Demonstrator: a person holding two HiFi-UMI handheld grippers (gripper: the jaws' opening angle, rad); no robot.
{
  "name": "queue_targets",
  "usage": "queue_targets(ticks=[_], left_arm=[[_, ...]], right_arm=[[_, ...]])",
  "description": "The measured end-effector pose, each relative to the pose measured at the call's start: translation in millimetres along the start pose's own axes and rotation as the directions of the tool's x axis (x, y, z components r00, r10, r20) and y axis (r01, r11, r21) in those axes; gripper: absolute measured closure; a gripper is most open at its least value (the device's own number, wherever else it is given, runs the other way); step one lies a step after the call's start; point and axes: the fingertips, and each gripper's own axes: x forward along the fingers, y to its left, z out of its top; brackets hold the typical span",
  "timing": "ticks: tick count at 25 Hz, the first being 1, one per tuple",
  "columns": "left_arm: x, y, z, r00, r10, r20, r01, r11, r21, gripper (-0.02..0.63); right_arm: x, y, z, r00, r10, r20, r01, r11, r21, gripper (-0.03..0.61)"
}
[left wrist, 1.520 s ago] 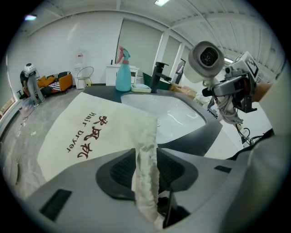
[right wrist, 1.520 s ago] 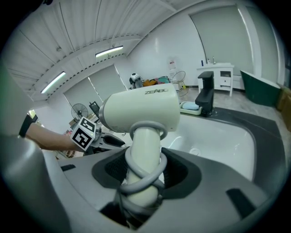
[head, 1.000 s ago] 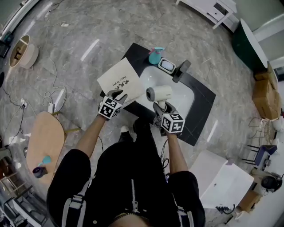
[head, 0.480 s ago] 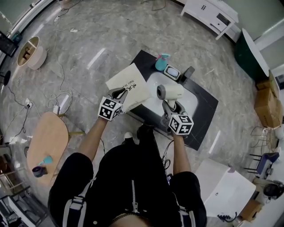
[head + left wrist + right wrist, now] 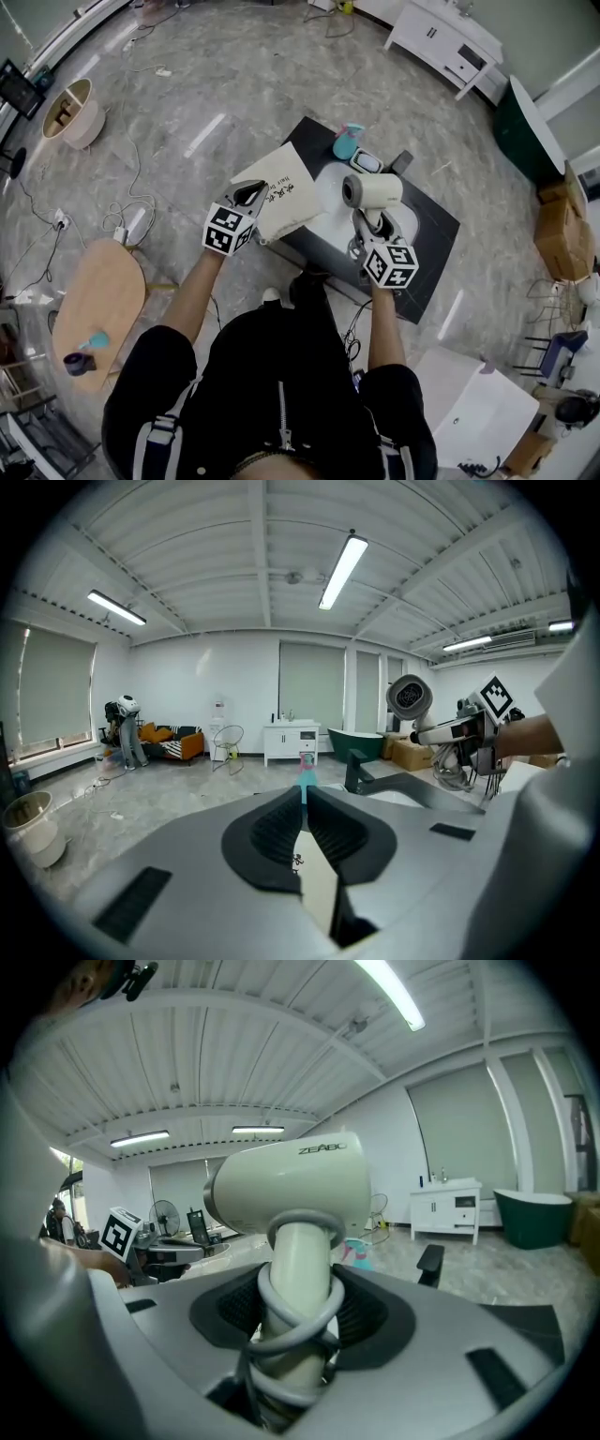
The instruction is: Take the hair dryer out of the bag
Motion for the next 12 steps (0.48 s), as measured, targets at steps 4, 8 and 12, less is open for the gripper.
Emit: queue_targets(ticks=[4,8,12], left_arm=[[-5,7,19,0.999,0.016,0.037,-0.016,1.0,0.008,0.578],[-15,15,33,0.998,0.03,0.062,-0.031,0.999,0.014,0.578],[-20,23,39,0.996,0.042,0.081,-0.043,0.999,0.008,0.578]], right_arm=[[-3,1,12,0.999,-0.001,0.038,0.0,1.0,0.011,0.365],[-6,0,17,0.999,-0.007,0.042,0.005,0.999,0.037,0.365],[-11,0,27,0.997,-0.016,0.07,0.014,1.0,0.025,0.365]])
